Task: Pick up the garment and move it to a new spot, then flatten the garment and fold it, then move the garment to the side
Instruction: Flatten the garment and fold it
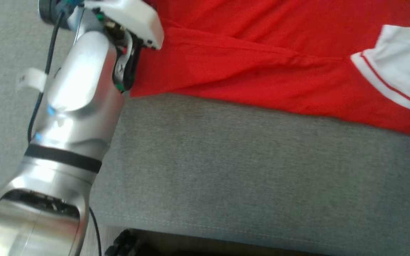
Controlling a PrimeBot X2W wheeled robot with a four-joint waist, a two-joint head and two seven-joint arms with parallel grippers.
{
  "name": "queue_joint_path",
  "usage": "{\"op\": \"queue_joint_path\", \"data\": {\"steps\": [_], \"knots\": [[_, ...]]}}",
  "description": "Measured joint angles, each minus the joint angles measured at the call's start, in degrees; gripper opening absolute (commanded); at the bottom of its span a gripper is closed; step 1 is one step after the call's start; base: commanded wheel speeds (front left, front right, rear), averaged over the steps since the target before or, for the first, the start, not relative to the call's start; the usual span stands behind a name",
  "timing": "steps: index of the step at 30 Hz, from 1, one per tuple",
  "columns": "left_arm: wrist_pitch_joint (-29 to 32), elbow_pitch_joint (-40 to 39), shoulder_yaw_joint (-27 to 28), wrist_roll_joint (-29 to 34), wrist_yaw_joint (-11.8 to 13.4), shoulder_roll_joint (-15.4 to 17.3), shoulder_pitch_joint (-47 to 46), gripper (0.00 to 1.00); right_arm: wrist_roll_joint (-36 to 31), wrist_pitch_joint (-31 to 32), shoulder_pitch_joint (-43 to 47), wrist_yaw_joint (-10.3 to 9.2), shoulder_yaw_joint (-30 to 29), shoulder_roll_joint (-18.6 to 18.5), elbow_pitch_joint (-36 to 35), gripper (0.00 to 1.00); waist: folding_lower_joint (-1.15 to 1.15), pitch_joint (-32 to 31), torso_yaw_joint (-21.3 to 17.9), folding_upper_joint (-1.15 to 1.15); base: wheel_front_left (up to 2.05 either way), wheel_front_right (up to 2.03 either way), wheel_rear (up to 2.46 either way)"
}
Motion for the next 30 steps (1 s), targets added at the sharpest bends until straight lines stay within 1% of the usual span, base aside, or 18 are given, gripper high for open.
{"op": "queue_joint_path", "data": {"steps": [2,4,7,12,17,20,22,28,29,30], "knots": [[-0.27,-0.18,0.59,0.54,-0.02,0.36,1.30,0.00,1.35,-1.04,0.97,0.00,-0.11,1.27,-0.93,0.00,0.00,-0.64,-1.00,0.00,0.00,0.00,0.00],[-0.30,-0.67,1.85,1.18,0.00,0.82,3.25,0.00,3.45,-1.60,3.28,0.00,-0.14,2.67,-3.43,0.00,0.00,-1.54,-2.00,0.00,0.00,0.00,0.00],[-0.31,-1.49,3.80,1.78,0.09,1.60,6.78,0.00,6.90,-1.75,8.90,0.00,0.69,3.60,-10.07,0.00,0.00,-3.20,-3.59,0.00,0.00,0.00,0.00],[-0.31,-3.01,7.25,2.31,0.57,3.04,13.25,0.00,14.14,-1.76,22.09,0.00,2.75,3.45,-23.76,0.00,0.00,-6.59,-6.30,0.00,0.00,0.00,0.00],[-0.30,-3.92,9.93,3.11,0.66,3.46,19.40,0.00,20.25,-1.82,36.26,0.00,3.90,3.43,-33.08,0.00,0.00,-9.95,-8.97,0.00,0.00,0.00,0.00],[-0.31,-4.52,11.37,3.56,0.65,3.38,22.87,0.00,22.69,-1.82,43.06,0.00,3.81,3.83,-36.11,0.00,0.00,-11.71,-10.31,0.00,0.00,0.00,0.00],[-0.30,-4.55,12.49,3.98,0.53,3.04,25.56,0.00,23.70,-1.67,47.99,0.00,3.85,5.28,-37.30,0.00,0.00,-12.98,-11.53,0.00,0.00,0.00,0.00],[-0.30,-5.28,14.82,5.70,0.54,2.08,29.38,0.00,23.92,-1.48,52.35,0.00,2.43,8.17,-37.20,0.00,0.00,-14.54,-12.45,0.00,0.00,0.00,0.00],[-0.30,-5.86,15.19,5.91,0.56,1.89,30.00,0.07,23.88,-1.48,52.55,0.00,2.30,8.56,-36.98,0.00,-0.01,-14.69,-12.39,0.00,0.00,0.00,0.00],[-0.30,-6.76,15.71,6.20,0.68,1.62,30.67,0.22,23.65,-1.48,52.70,0.00,1.86,8.87,-36.75,0.00,0.00,-14.83,-12.29,0.00,0.00,0.00,0.00]]}}
